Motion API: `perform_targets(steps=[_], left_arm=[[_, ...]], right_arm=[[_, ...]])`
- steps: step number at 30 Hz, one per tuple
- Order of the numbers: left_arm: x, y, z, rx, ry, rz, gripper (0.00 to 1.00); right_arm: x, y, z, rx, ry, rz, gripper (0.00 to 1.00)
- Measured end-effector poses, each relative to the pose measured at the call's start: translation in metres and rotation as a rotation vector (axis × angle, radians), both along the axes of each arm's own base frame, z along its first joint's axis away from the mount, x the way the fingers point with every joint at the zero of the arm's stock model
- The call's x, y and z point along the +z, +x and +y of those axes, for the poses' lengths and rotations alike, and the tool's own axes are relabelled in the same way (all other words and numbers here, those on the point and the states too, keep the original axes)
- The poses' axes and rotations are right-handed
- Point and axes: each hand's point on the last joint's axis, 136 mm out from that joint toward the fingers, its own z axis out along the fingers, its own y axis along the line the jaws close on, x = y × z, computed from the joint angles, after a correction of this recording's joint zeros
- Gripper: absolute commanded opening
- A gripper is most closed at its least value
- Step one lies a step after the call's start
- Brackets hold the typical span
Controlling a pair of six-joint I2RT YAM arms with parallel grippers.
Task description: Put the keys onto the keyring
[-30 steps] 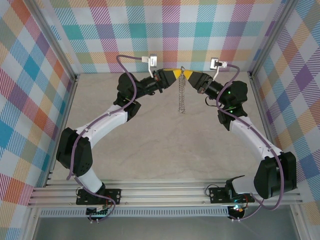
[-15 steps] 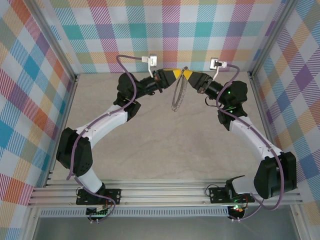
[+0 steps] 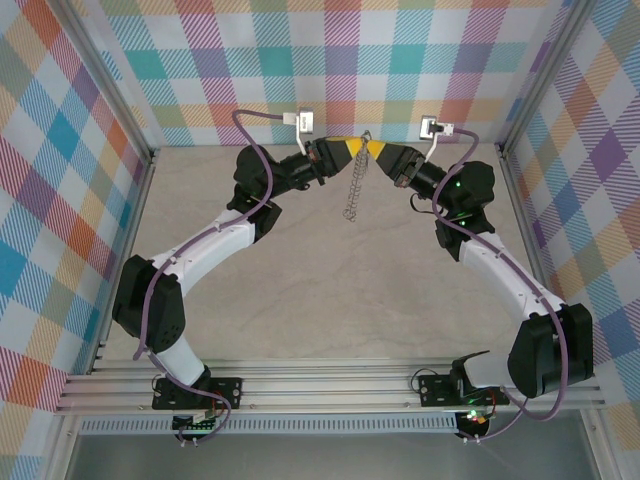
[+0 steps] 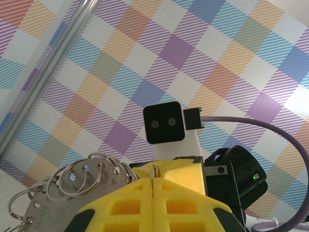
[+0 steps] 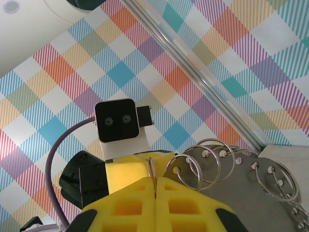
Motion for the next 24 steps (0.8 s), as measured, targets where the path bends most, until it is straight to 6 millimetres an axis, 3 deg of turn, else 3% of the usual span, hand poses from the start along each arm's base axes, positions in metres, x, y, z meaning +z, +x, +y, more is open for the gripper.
perform_targets(steps=[3,5,12,16,24], left_arm=[[0.0,0.0,0.0,0.0,0.0,0.0,0.0],[0.0,0.0,0.0,0.0,0.0,0.0,0.0],[-0.0011,-0.0006,-0.0008,-0.005,0.004,0.003,0.0],[-0.0007,-0.001,-0.0006,-0.005,0.004,0.002,0.0],[-0.0013,-0.0013,-0.0007,-0.006,0.009,0.004,0.0]], right_arm=[[0.0001,-0.0002,0.0002,0.001,0.0,0.0,0.02],[0.0,-0.0002,0.0002,0.001,0.0,0.001,0.14],[-0.0003,-0.0021,0.0027,0.01,-0.002,0.0,0.11],[-0.0014,-0.0017,0.003,0.01,-0.004,0.005,0.0],[-0.0017,-0.0015,0.0032,0.008,-0.007,0.002,0.0]])
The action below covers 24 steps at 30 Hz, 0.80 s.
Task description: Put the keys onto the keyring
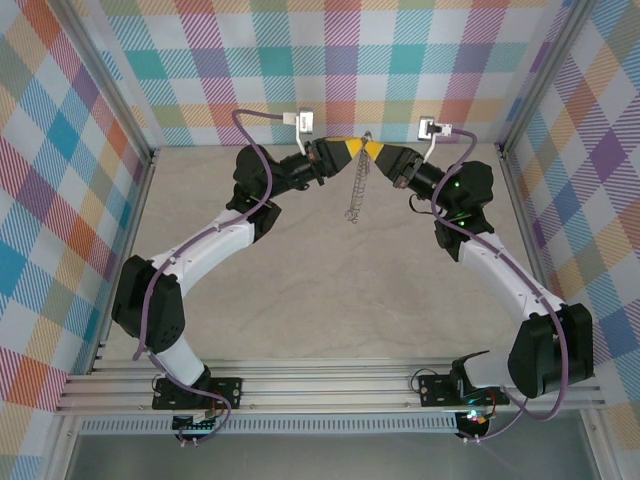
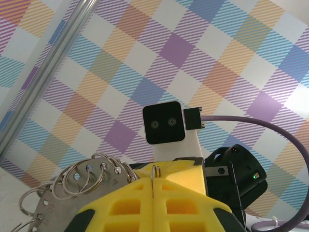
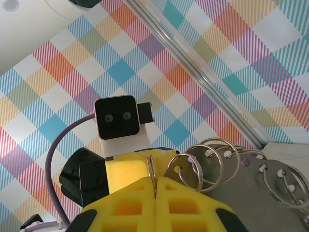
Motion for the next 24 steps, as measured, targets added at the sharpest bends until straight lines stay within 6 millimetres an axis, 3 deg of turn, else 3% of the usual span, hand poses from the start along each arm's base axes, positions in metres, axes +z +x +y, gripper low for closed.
perform_targets(steps=[1,5,8,18,24], left_arm=[[-0.001,0.0,0.0,0.002,0.005,0.005,0.0],[-0.003,0.0,0.003,0.029,0.044,0.011,0.19],[-0.003,0.0,0.009,0.055,0.078,0.002,0.27],[0.002,0.026,0.055,0.137,0.204,-0.055,0.36],[0.015,0.039,0.058,0.054,0.276,-0.138,0.39]], right_arm=[[-0.001,0.0,0.0,-0.001,-0.002,0.001,0.0],[-0.003,0.0,0.002,-0.002,-0.015,0.0,0.0],[-0.009,-0.001,0.006,0.01,-0.039,0.002,0.0],[-0.018,0.004,0.008,0.063,-0.177,-0.03,0.0],[-0.033,0.017,0.005,0.121,-0.246,-0.043,0.0]])
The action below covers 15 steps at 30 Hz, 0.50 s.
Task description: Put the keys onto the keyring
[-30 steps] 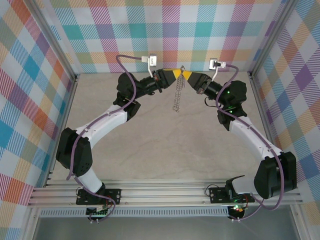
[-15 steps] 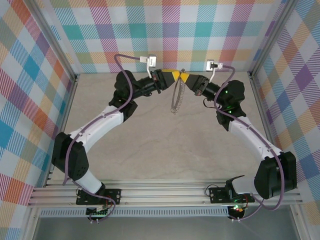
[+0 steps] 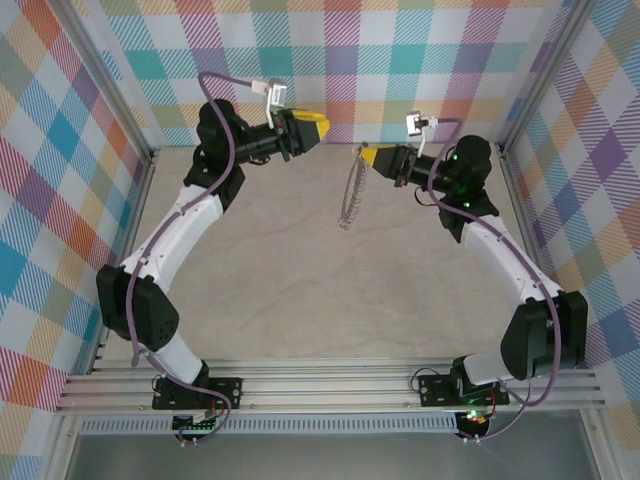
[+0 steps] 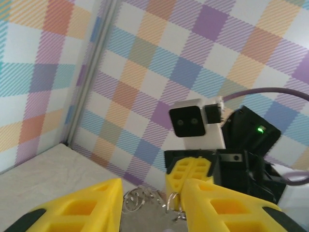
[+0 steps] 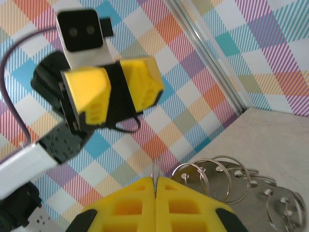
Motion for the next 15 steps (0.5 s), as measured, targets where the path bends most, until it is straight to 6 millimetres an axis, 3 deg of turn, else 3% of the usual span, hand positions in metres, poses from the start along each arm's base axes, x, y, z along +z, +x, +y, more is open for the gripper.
perform_targets(steps=[15], left_arm=[[-0.052,0.014,-0.027,-0.268,0.223,0.061,0.41]], right_arm=[[-0.027,0.024,0.013,0.188,-0.075,0.02,0.0]])
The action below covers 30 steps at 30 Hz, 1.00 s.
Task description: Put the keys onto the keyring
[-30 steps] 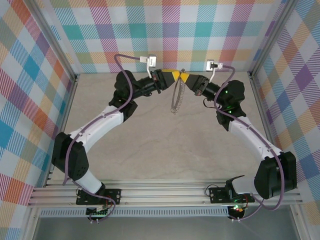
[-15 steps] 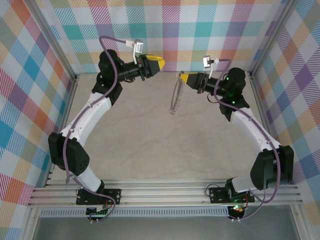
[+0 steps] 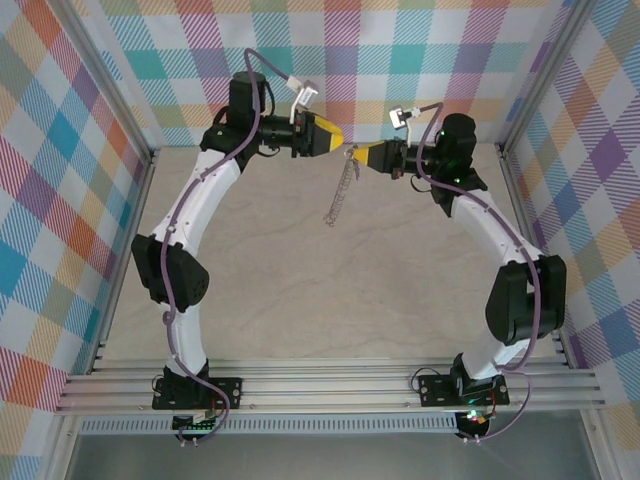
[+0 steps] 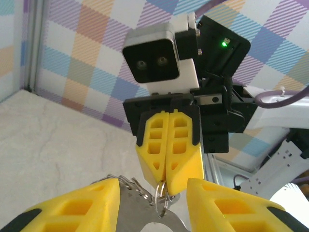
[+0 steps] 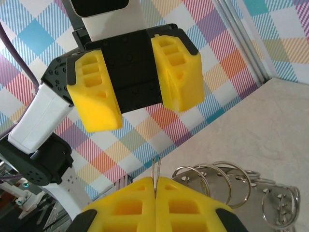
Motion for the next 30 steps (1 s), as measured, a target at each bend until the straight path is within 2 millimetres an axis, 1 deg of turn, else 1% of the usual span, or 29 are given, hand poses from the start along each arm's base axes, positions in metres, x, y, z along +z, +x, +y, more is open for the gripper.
perform_targets(steps=[4,11,23,30], left_arm=[[-0.012,0.001,-0.002,-0.022,0.02,0.029,0.41],[-0.024,0.0,-0.003,-0.048,0.037,0.065,0.4],[-0.024,-0.004,-0.005,-0.067,0.036,0.066,0.38],[-0.019,-0.01,-0.01,-0.087,0.029,0.055,0.36]], right_arm=[[-0.01,0.005,0.002,0.014,-0.002,0.027,0.0],[-0.007,0.005,0.002,0.017,0.007,0.023,0.0],[-0.003,0.004,0.002,0.018,0.015,0.02,0.0],[-0.001,0.004,0.001,0.018,0.019,0.006,0.0]])
